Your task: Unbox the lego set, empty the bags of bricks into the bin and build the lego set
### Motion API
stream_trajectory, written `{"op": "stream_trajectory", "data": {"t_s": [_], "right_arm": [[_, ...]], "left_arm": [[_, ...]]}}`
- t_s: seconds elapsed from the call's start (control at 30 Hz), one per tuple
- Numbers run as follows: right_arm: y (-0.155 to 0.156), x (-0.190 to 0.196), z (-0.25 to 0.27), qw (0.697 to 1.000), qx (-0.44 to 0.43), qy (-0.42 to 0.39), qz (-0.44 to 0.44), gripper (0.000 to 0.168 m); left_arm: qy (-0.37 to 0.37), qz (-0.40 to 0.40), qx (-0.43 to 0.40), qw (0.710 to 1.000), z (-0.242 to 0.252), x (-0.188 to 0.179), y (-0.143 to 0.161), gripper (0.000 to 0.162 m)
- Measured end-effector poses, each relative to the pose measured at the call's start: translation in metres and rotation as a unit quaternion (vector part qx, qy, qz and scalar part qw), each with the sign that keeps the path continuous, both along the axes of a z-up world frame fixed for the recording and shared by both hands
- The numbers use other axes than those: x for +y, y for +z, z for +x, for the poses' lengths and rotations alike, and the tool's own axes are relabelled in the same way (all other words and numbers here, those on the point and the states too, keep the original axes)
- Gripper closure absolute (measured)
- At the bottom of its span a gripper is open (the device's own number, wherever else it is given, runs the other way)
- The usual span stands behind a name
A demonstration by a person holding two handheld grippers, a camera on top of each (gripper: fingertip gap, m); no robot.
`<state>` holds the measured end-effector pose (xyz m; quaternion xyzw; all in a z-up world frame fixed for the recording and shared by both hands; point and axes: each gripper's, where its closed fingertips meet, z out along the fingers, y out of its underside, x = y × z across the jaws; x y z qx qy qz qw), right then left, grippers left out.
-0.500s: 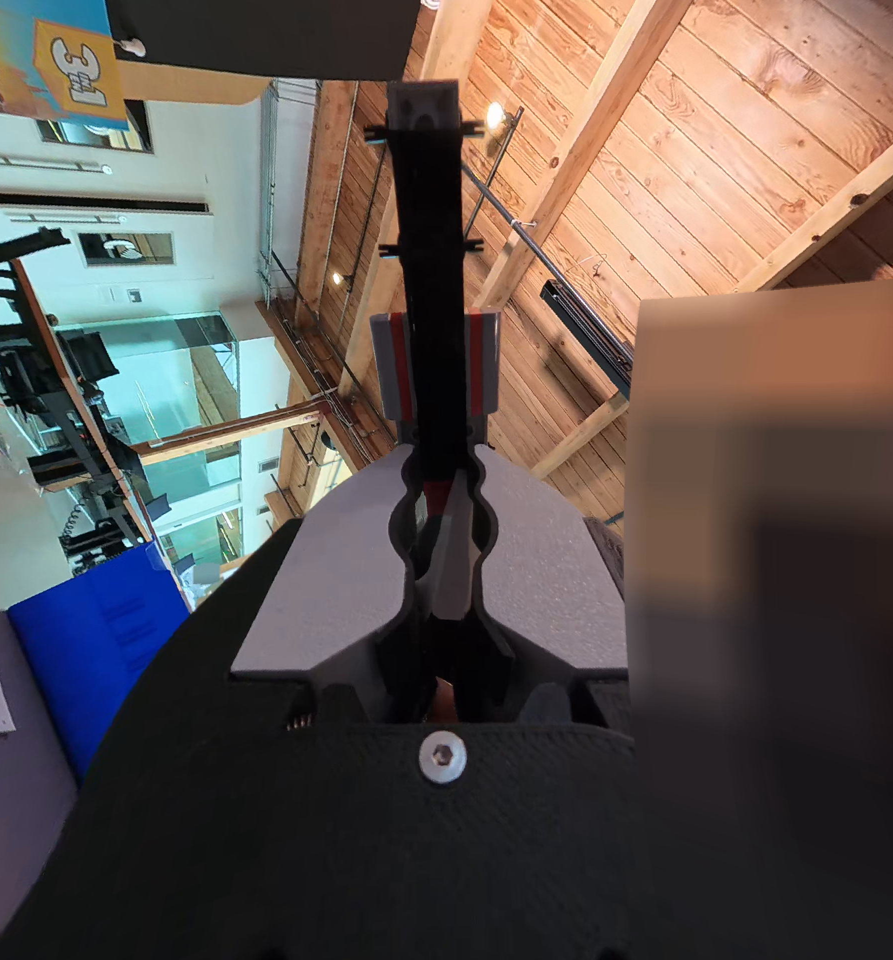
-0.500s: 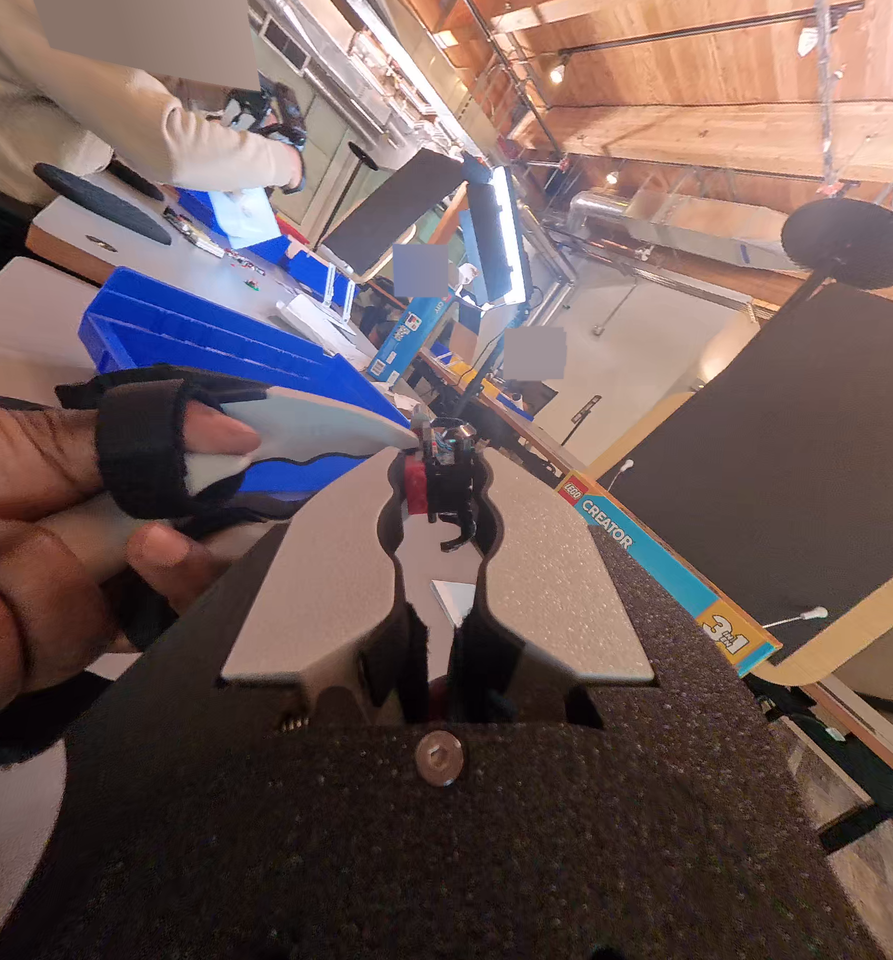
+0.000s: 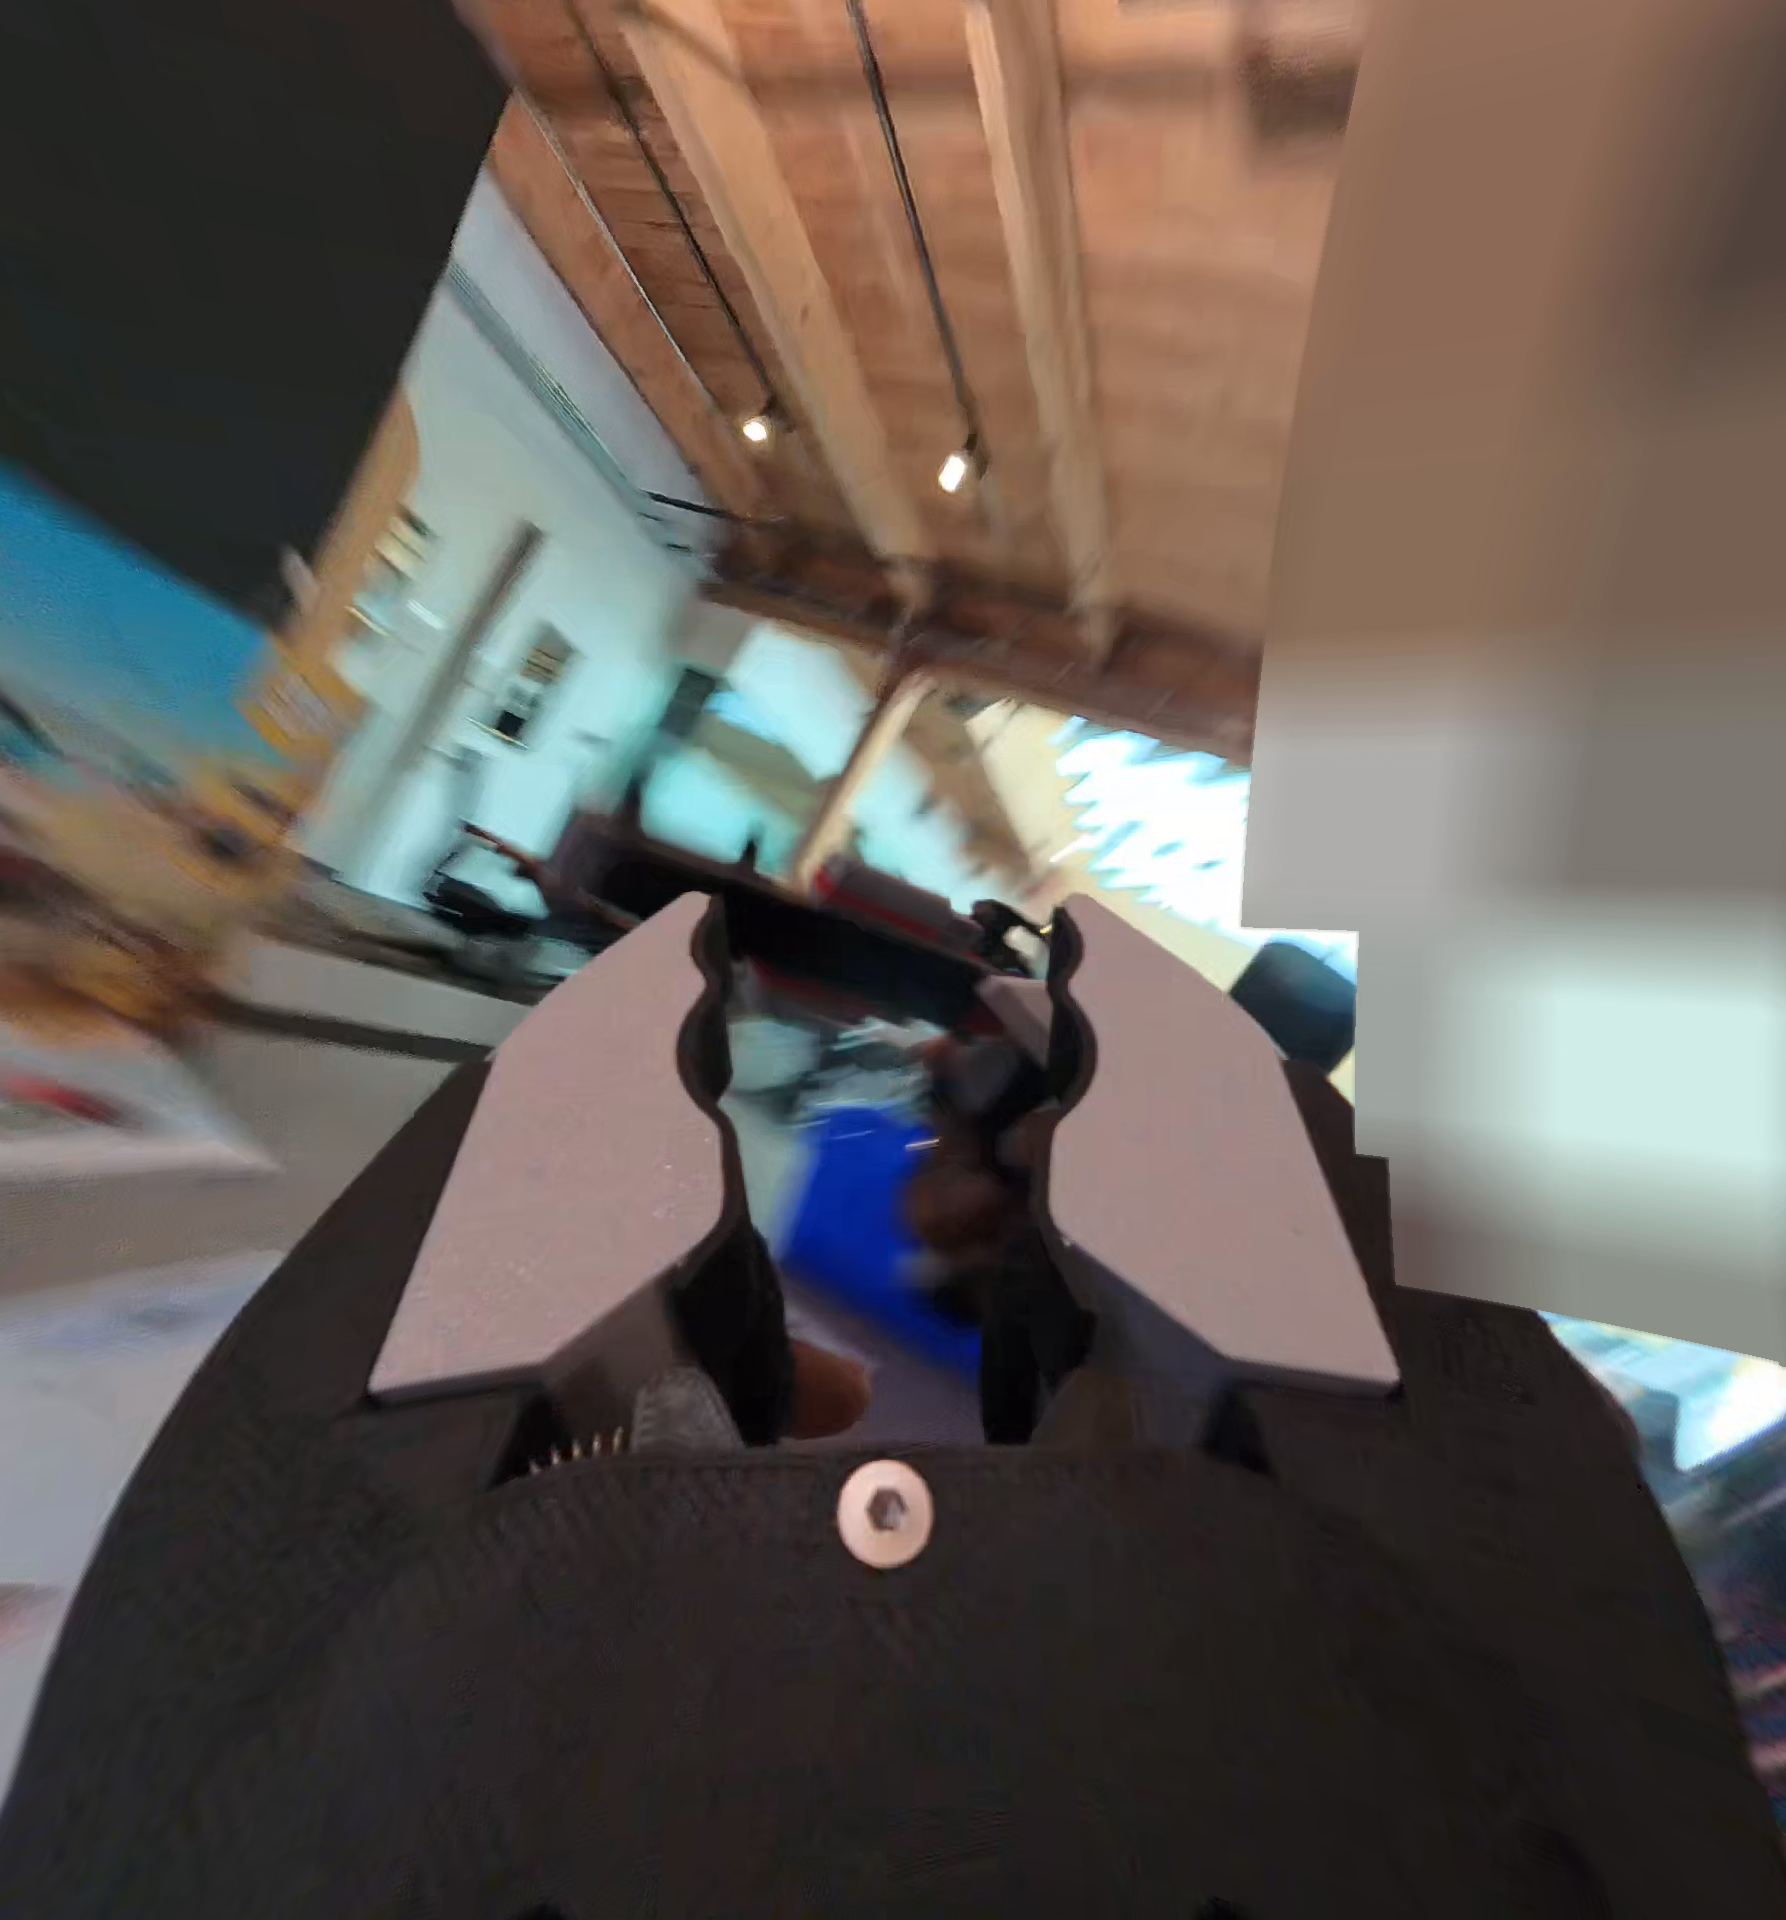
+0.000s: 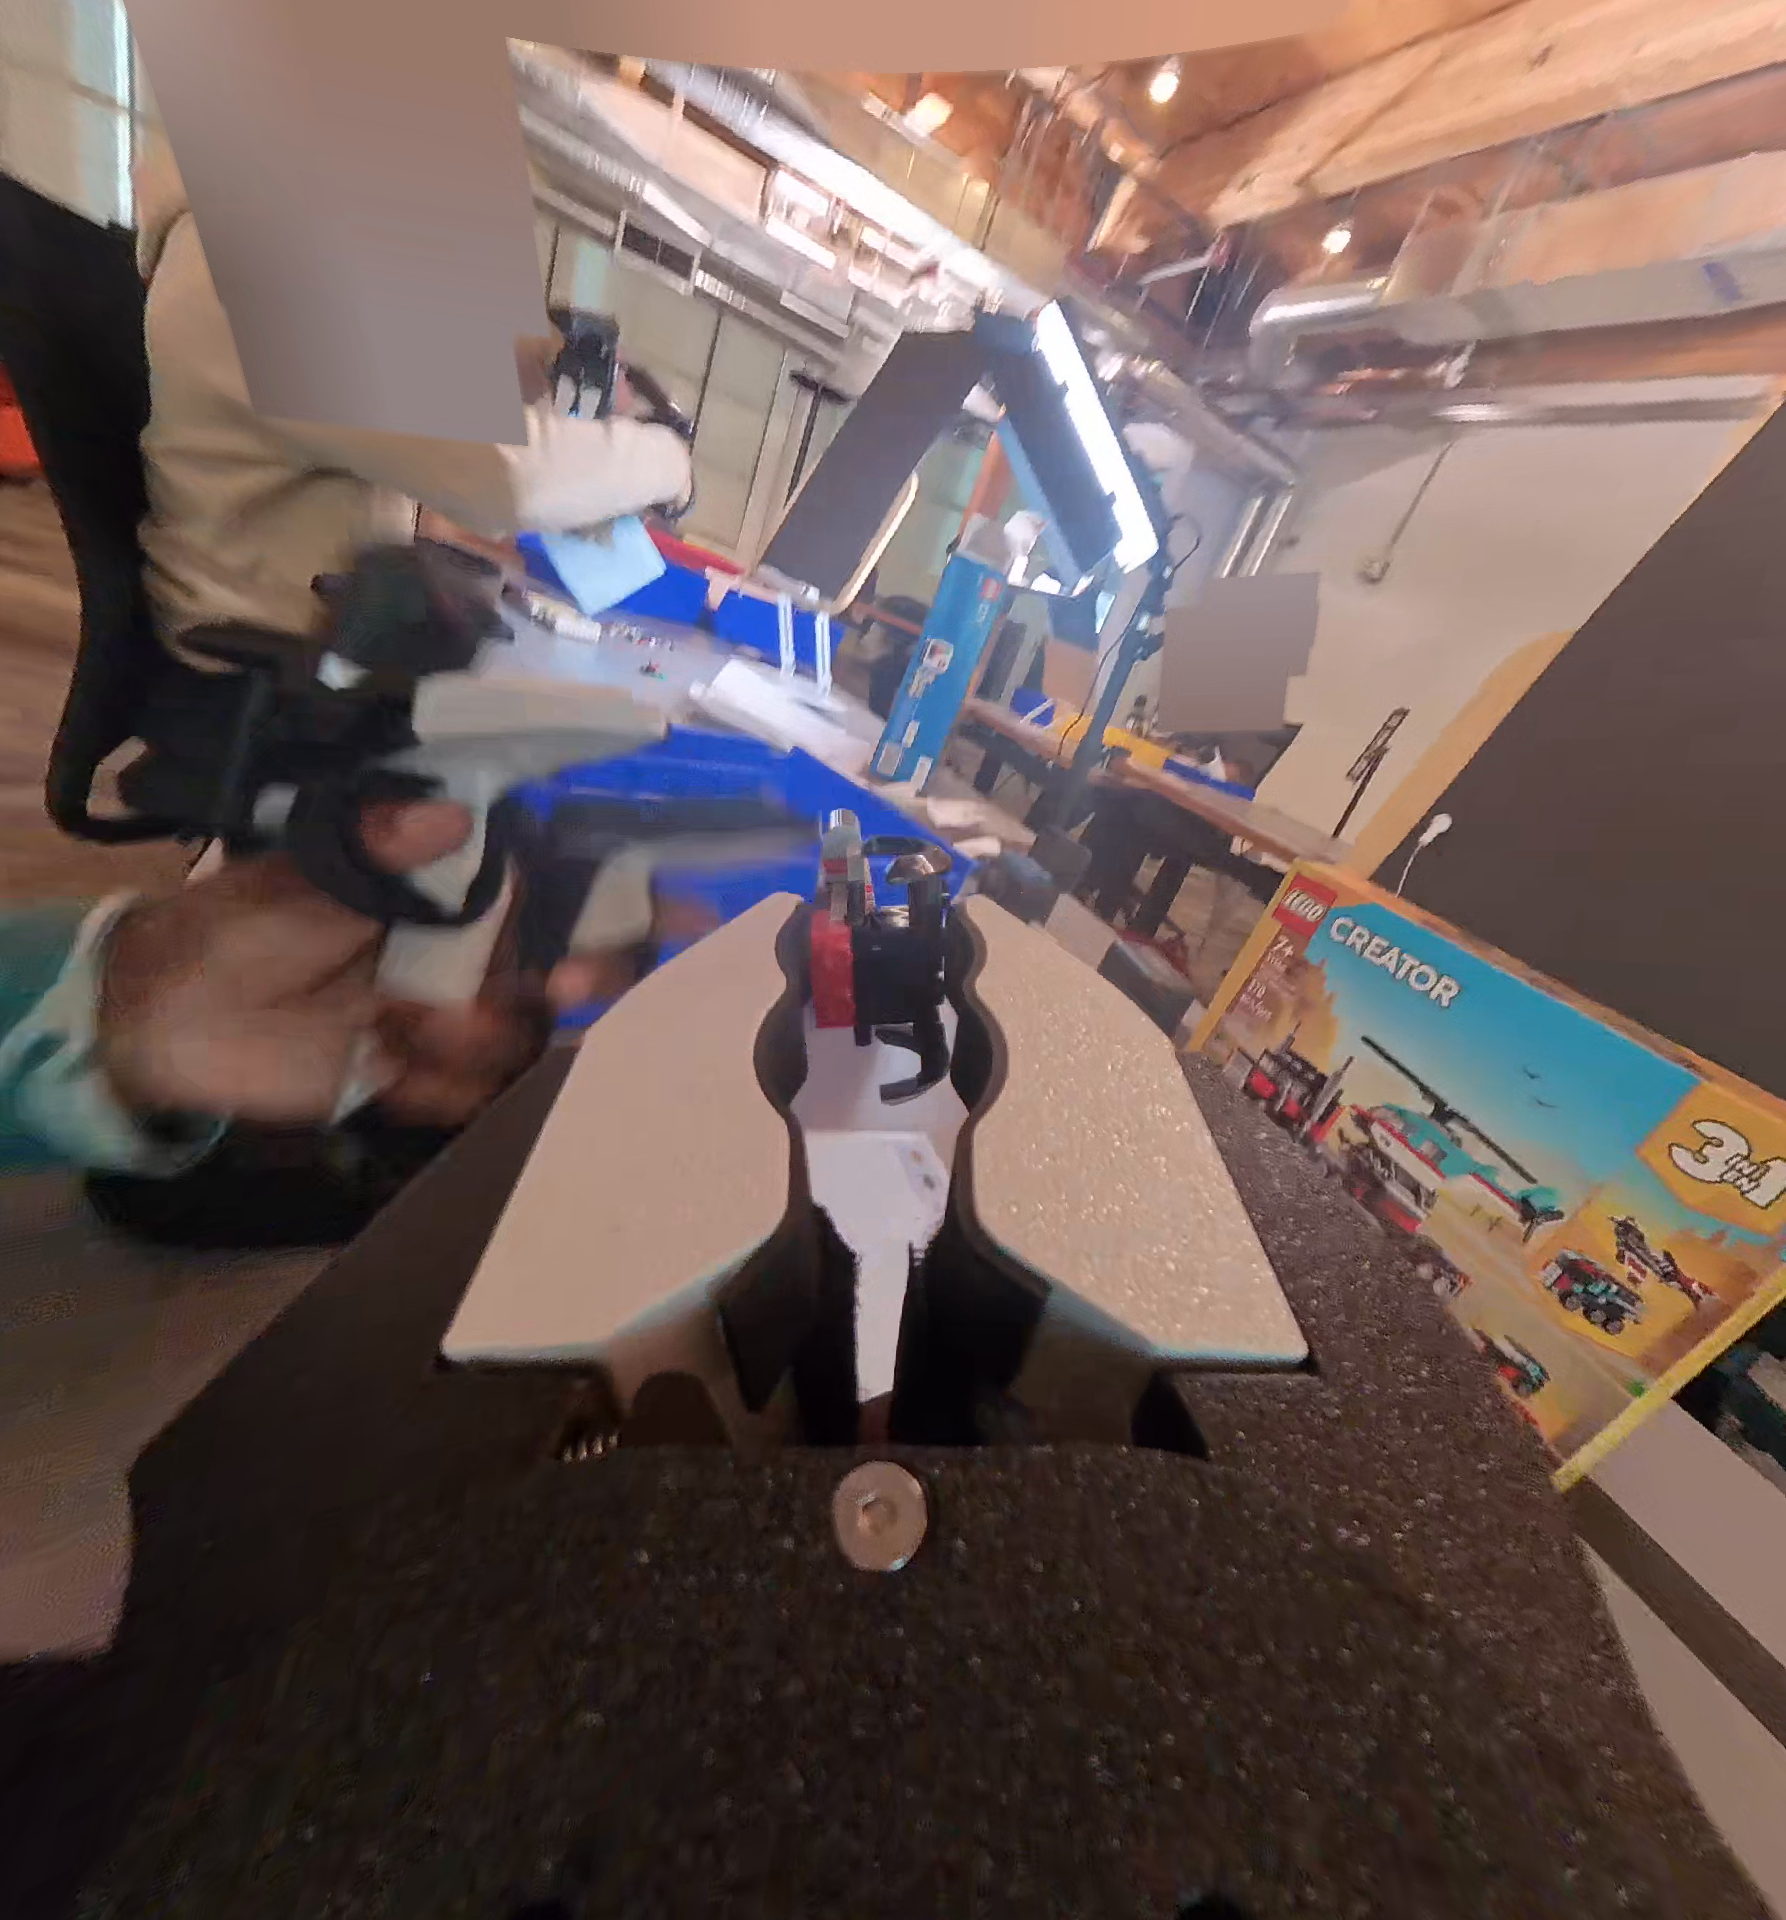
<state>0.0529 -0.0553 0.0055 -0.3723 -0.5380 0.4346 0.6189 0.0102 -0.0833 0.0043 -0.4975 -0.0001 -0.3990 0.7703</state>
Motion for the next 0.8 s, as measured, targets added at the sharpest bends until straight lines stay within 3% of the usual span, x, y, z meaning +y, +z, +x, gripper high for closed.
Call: {"op": "stream_trajectory", "data": {"t_s": [0.03, 0.1, 0.13, 0.2, 0.3, 0.37, 0.5, 0.63, 0.8], "right_arm": [[-0.006, -0.001, 0.001, 1.000, -0.021, 0.005, 0.003, 0.144], [-0.018, -0.001, 0.002, 0.999, -0.049, 0.008, -0.002, 0.144], [-0.022, 0.000, 0.003, 0.998, -0.056, 0.008, -0.005, 0.144], [-0.029, 0.000, 0.002, 0.997, -0.071, 0.007, -0.011, 0.144], [-0.036, 0.000, 0.001, 0.996, -0.089, -0.006, -0.002, 0.144], [-0.041, -0.002, 0.000, 0.994, -0.107, -0.008, 0.004, 0.144], [-0.046, -0.008, -0.002, 0.990, -0.136, -0.004, 0.025, 0.144], [-0.046, -0.009, -0.004, 0.988, -0.151, -0.003, 0.024, 0.144], [-0.044, -0.005, -0.003, 0.988, -0.157, 0.003, -0.004, 0.146]], "left_arm": [[0.059, 0.024, 0.126, 0.990, -0.004, -0.005, 0.004, 0.102], [0.114, 0.049, 0.375, 0.919, 0.000, -0.007, 0.005, 0.102], [0.099, 0.041, 0.466, 0.878, 0.007, -0.005, 0.000, 0.102], [0.037, 0.028, 0.570, 0.821, 0.026, -0.002, -0.015, 0.102], [-0.009, 0.037, 0.642, 0.766, 0.046, 0.009, -0.034, 0.103], [-0.031, 0.031, 0.674, 0.737, 0.055, 0.019, -0.046, 0.089], [-0.112, 0.024, 0.658, 0.744, 0.079, 0.023, -0.050, 0.080], [-0.127, 0.031, 0.707, 0.695, 0.087, 0.029, -0.059, 0.089], [-0.148, 0.032, 0.678, 0.719, 0.090, 0.033, -0.056, 0.090]]}}
